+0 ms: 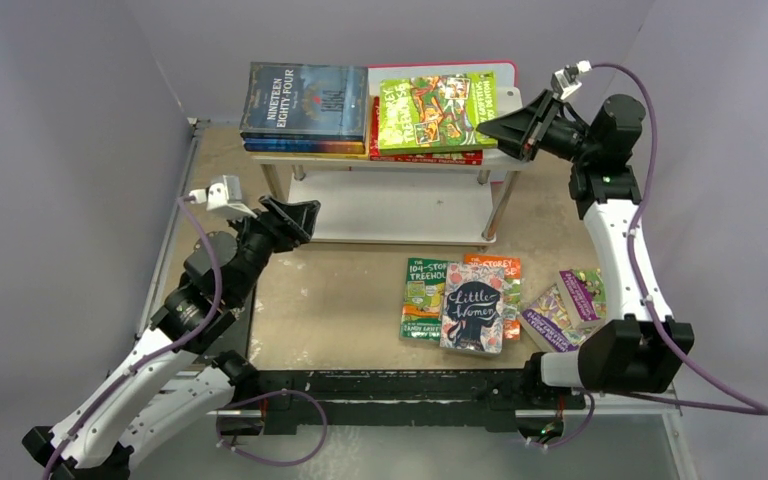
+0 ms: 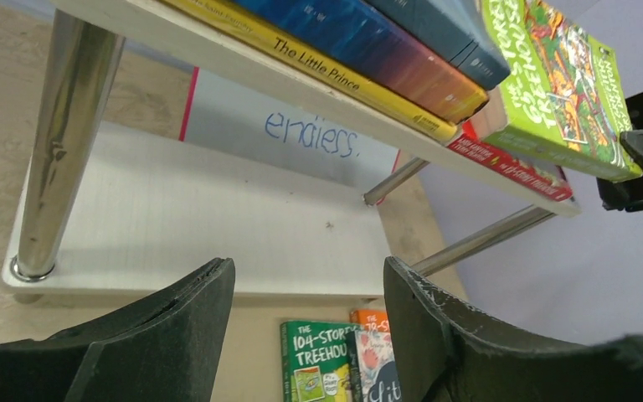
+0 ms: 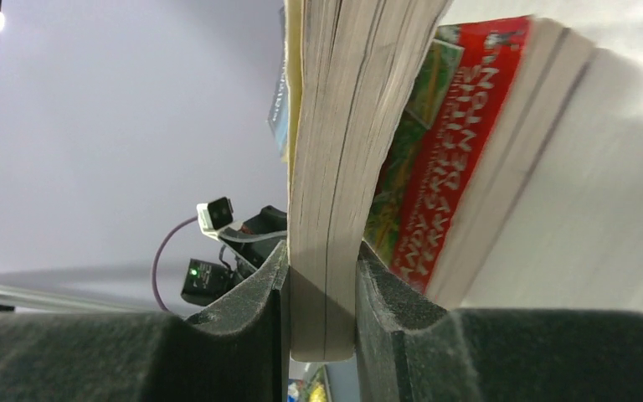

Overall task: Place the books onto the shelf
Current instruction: Place the book on the shelf.

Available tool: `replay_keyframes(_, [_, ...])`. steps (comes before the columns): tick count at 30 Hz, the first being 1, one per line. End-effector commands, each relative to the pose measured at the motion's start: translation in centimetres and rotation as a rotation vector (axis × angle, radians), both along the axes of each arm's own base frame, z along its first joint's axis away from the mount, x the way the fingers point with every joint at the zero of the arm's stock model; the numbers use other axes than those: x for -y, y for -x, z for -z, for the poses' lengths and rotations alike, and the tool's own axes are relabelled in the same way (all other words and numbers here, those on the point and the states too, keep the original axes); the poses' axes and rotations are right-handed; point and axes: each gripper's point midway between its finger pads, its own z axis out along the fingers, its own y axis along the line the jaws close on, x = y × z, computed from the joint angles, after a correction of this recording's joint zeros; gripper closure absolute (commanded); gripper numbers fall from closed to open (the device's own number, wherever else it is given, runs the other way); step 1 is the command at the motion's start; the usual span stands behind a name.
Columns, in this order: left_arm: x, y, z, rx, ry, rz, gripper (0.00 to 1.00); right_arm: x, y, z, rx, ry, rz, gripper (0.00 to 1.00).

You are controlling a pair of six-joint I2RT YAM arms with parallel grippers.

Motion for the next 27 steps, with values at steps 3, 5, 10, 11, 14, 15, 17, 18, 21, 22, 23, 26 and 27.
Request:
replay_keyframes(3, [-0.3,0.1,1.1,-0.015,-0.078,0.002,0.36,0.3,-0.5,-1.5,0.075,0.036,0.032,1.00])
replay_keyframes(5, [-0.5,0.1,1.7,-0.034,-0.097,-0.004,0.36,0.1,-0.5,-0.8,0.053,0.034,0.022,1.00])
replay_keyframes(10, [-1.5,0.1,2.8,-0.071,-0.138,-0.048,0.37,0.2,-1.1,0.9,-0.014,0.055,0.023,0.97])
replay_keyframes(11, [-1.6,0.0,3.0,-0.076,-0.145,-0.051,0.37,0.1,-1.1,1.0,-0.021,0.054,0.017,0.95])
replay_keyframes(14, [-1.7,0.1,3.2,-0.084,-0.159,-0.053,0.37,-0.1,-1.5,1.2,-0.034,0.063,0.025,0.81])
replay_keyframes(15, [-1.7,0.1,3.3,-0.087,-0.161,-0.053,0.37,-0.1,-1.6,1.2,-0.029,0.082,0.031,0.74])
replay_keyframes(17, [-1.8,0.2,3.5,-0.093,-0.164,-0.054,0.37,0.1,-1.8,1.3,-0.018,0.122,0.067,0.61])
replay_keyframes(18, [-1.9,0.2,3.6,-0.096,-0.163,-0.059,0.37,0.4,-1.9,1.5,-0.016,0.143,0.090,0.55])
replay_keyframes(21, [-2.2,0.2,3.7,-0.100,-0.162,-0.075,0.37,1.0,-2.3,2.0,-0.018,0.208,0.142,0.43])
replay_keyframes(22, [-2.2,0.2,3.7,-0.100,-0.162,-0.078,0.37,1.2,-2.4,2.2,-0.018,0.231,0.157,0.41])
replay_keyframes(23, [-2.2,0.2,3.7,-0.101,-0.162,-0.077,0.37,1.5,-2.4,2.5,-0.018,0.253,0.171,0.38])
replay_keyframes(26, [-2.3,0.2,3.8,-0.104,-0.165,-0.077,0.37,2.6,-2.6,3.3,-0.018,0.342,0.243,0.35])
replay_keyframes(27, [-2.3,0.3,3.8,-0.104,-0.165,-0.077,0.37,3.0,-2.6,3.6,-0.020,0.373,0.265,0.34])
